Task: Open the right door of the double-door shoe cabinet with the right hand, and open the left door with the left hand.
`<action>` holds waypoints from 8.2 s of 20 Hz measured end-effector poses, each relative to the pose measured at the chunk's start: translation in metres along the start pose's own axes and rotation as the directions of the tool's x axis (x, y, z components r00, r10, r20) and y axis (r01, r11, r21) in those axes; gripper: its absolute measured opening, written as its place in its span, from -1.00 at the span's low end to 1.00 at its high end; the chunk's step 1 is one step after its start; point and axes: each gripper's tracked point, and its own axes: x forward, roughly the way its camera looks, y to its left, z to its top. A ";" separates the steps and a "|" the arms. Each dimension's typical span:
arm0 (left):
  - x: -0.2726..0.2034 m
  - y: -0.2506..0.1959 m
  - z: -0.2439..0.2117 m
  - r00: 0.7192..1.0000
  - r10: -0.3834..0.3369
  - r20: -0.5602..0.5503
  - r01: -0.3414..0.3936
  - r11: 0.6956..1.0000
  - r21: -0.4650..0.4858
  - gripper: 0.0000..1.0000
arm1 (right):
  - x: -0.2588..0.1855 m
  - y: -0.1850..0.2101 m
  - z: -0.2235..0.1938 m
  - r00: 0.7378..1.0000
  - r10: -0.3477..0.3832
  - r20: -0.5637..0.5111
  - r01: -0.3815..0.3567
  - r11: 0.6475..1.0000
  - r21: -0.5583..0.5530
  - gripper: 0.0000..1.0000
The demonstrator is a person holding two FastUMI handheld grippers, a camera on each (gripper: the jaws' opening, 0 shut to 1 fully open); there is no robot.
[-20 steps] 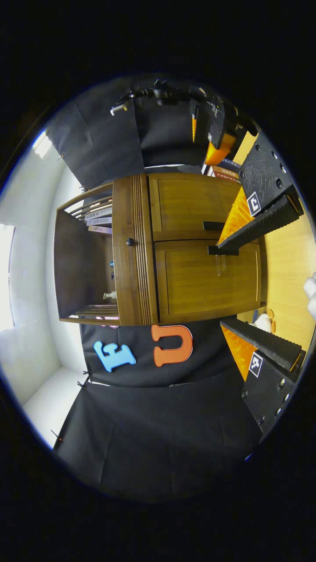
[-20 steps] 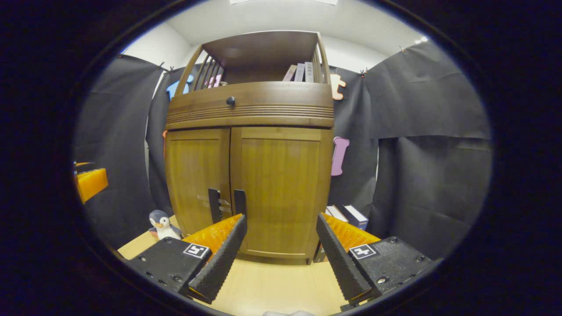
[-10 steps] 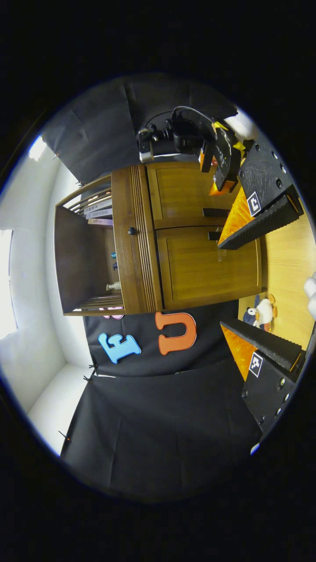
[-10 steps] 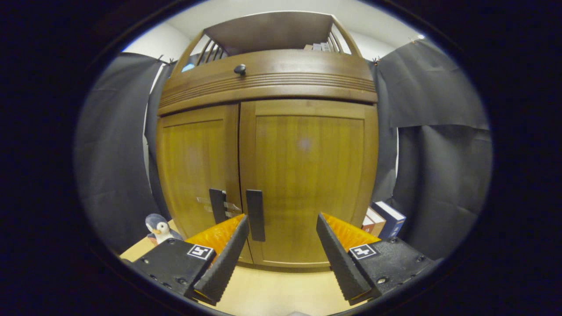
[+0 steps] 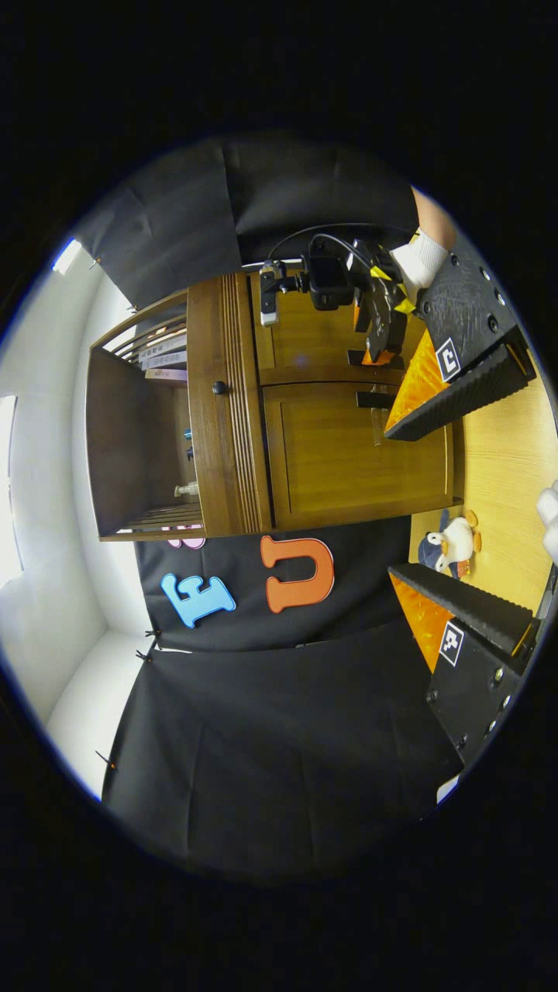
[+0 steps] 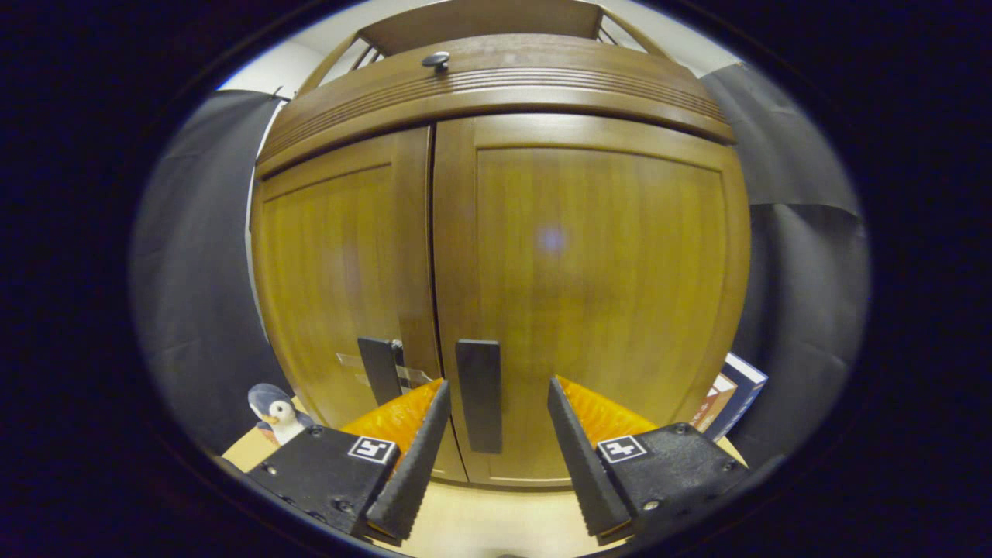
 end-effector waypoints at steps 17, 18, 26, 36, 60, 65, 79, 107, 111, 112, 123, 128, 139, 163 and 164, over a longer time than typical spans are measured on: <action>-0.008 0.026 -0.011 0.998 0.058 -0.014 -0.058 0.998 -0.009 0.92 | 0.033 0.008 -0.017 0.998 0.011 -0.067 -0.010 1.000 0.008 -0.35; -0.009 0.025 -0.011 0.998 0.054 -0.014 -0.054 0.998 -0.012 0.92 | 0.032 0.006 -0.018 0.997 0.016 -0.070 -0.015 1.000 0.005 -0.37; -0.021 0.021 -0.017 0.999 0.035 -0.017 -0.035 0.999 -0.031 0.92 | -0.004 0.004 -0.028 0.996 0.050 -0.077 -0.050 0.999 -0.002 -0.43; -0.033 0.001 -0.025 0.999 -0.029 -0.021 0.028 0.999 -0.035 0.92 | -0.076 -0.021 -0.044 0.994 0.070 -0.084 -0.070 0.998 0.004 -0.40; -0.020 -0.083 -0.033 0.964 -0.266 -0.022 0.264 0.962 -0.067 0.92 | -0.177 -0.108 -0.065 0.993 -0.068 -0.101 0.077 0.993 0.085 -0.58; -0.021 -0.096 -0.032 0.956 -0.292 -0.013 0.291 0.956 -0.039 0.92 | -0.191 -0.137 -0.067 0.988 -0.114 -0.104 0.124 0.988 0.095 -0.74; -0.025 -0.128 -0.034 0.950 -0.312 -0.024 0.311 0.950 -0.028 0.92 | -0.202 -0.231 -0.073 0.985 -0.130 -0.116 0.143 0.983 0.114 -0.94; 0.003 -0.155 -0.028 0.990 -0.126 -0.060 0.123 0.991 -0.049 0.92 | -0.254 -0.301 -0.018 0.993 -0.114 -0.013 0.114 0.993 -0.015 0.51; 0.016 -0.128 -0.027 0.990 -0.135 -0.047 0.133 0.991 -0.029 0.92 | -0.286 -0.280 0.021 0.979 -0.187 0.084 0.188 0.982 -0.003 0.84; 0.020 -0.121 -0.028 0.990 -0.139 -0.040 0.138 0.990 -0.024 0.92 | -0.293 -0.271 0.028 0.974 -0.200 0.104 0.202 0.979 -0.004 0.92; 0.091 -0.087 -0.054 0.983 -0.179 -0.031 0.178 0.983 -0.035 0.92 | -0.299 -0.127 0.011 0.987 -0.146 0.062 0.140 0.987 0.084 1.00; 0.149 -0.107 -0.064 0.978 -0.209 -0.005 0.208 0.976 -0.072 0.92 | -0.286 -0.108 0.010 0.989 -0.142 0.032 0.139 0.986 0.096 1.00; 0.243 -0.181 -0.117 0.960 -0.276 -0.038 0.272 0.957 -0.101 1.00 | -0.279 -0.098 0.014 0.978 -0.210 0.009 0.209 0.978 0.021 1.00; 0.272 -0.196 -0.127 0.947 -0.317 -0.059 0.309 0.945 -0.110 -0.58 | -0.282 -0.095 0.015 0.984 -0.179 0.005 0.180 0.984 -0.012 1.00; 0.269 -0.196 -0.128 0.944 -0.324 -0.057 0.316 0.942 -0.111 -0.58 | -0.282 -0.095 0.015 0.984 -0.178 0.004 0.178 0.984 -0.012 1.00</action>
